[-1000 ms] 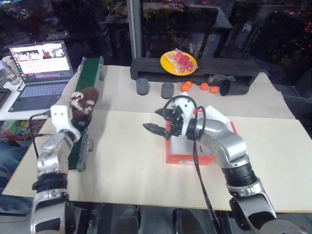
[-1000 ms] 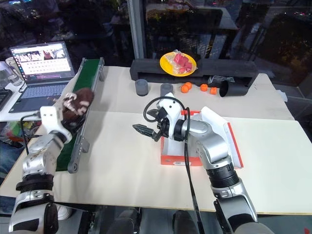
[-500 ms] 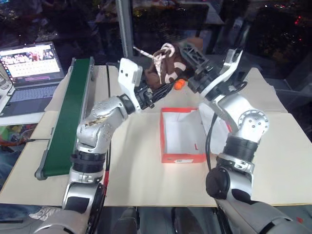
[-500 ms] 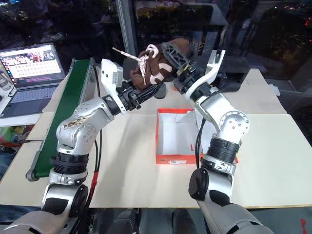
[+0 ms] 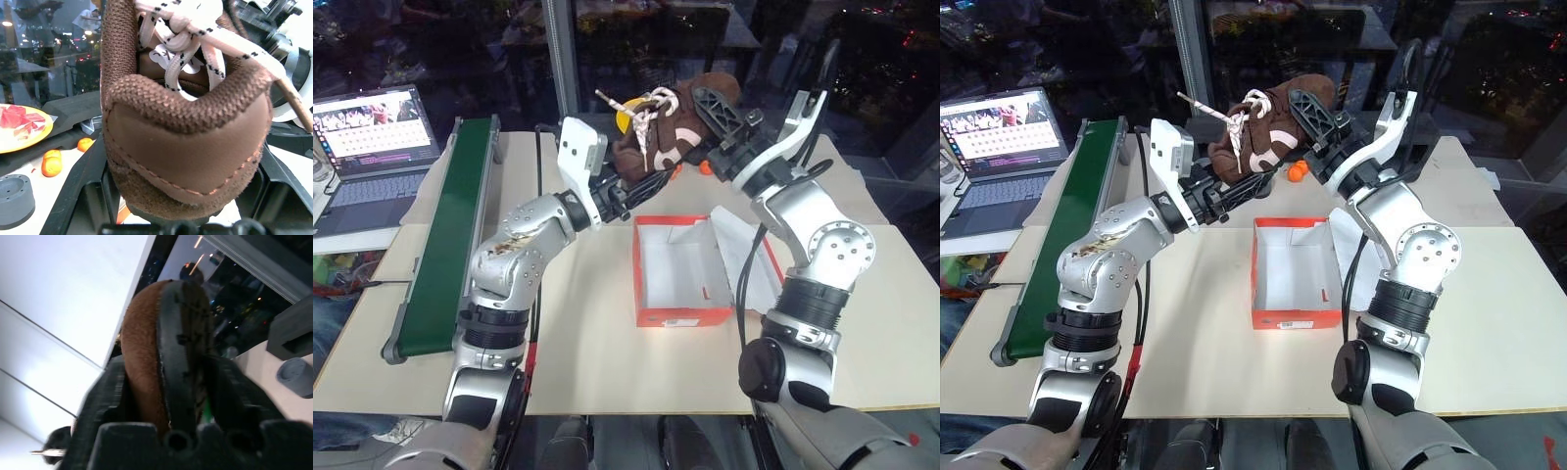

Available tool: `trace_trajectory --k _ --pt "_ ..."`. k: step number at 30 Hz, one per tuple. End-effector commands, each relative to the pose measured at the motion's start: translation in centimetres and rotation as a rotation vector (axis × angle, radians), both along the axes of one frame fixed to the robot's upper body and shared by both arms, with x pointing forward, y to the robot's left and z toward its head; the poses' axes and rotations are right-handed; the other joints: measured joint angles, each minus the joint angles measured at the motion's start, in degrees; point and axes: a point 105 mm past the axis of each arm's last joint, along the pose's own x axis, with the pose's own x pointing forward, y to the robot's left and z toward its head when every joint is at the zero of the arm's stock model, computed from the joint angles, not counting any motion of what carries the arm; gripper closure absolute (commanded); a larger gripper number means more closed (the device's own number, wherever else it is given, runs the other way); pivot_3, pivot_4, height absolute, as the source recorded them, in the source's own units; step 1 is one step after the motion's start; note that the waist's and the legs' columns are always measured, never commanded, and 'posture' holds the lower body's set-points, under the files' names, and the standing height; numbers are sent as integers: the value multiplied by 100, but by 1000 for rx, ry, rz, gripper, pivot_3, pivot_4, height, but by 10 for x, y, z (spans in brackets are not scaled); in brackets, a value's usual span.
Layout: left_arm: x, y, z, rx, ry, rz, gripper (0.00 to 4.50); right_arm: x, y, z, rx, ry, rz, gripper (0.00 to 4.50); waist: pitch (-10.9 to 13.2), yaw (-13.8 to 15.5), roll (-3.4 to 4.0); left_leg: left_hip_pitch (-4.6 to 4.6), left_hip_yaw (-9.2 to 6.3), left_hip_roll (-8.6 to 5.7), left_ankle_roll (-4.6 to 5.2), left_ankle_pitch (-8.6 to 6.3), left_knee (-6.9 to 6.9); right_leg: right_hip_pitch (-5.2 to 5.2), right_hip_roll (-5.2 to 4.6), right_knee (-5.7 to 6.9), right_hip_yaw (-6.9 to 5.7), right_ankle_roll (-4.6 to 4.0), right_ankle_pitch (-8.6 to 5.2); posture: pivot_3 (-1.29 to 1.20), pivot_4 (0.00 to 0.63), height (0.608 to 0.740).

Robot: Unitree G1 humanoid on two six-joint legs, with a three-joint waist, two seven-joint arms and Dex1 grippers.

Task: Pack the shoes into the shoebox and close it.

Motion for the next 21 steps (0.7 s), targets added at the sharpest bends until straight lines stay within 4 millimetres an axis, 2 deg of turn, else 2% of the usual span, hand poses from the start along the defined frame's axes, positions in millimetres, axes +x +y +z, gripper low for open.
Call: trace_trajectory --k 1,3,8,11,13,14,17,21 --pt "-5 2 20 -55 -31 -33 750 -9 2 22 -14 -103 -12 3875 0 -2 0 0 0 0 0 0 0 0 0 0 0 0 0 0 150 740" --pt "-4 11 28 -79 -43 -2 45 -7 -3 22 -63 -114 -51 4052 0 -9 0 -1 0 0 0 0 0 -2 0 0 0 0 0 0 150 740" --pt "5 48 35 -44 -69 156 0 -2 -31 40 -137 -166 -177 4061 1 4 1 -6 1 -1 0 0 3 -4 -1 -1 1 1 0 0 150 740" --pt "10 79 28 3 -63 263 0 8 -46 37 -324 -145 -281 4069 1 9 1 -7 2 -1 0 0 0 -9 0 -1 1 1 0 0 150 740" --pt "11 93 20 50 -56 311 0 18 -54 16 -549 -67 -328 4070 1 4 1 -9 3 -1 0 0 -2 -15 -1 0 3 1 0 0 150 740" --pt "11 95 17 66 -55 320 0 24 -59 -3 -673 -8 -335 4070 1 6 1 -9 8 -1 0 0 -5 -20 -1 -1 9 0 0 0 150 740" --pt "8 91 12 68 -49 313 0 31 -72 -51 -903 119 -306 4070 -1 34 -2 -23 12 -1 0 0 -1 -33 -2 -1 11 0 0 0 150 740" --pt "4 79 6 76 -45 284 0 34 -83 -93 -969 225 -260 4070 -1 103 -3 -32 13 -2 0 0 13 -33 -3 -2 12 2 1 0 150 740"
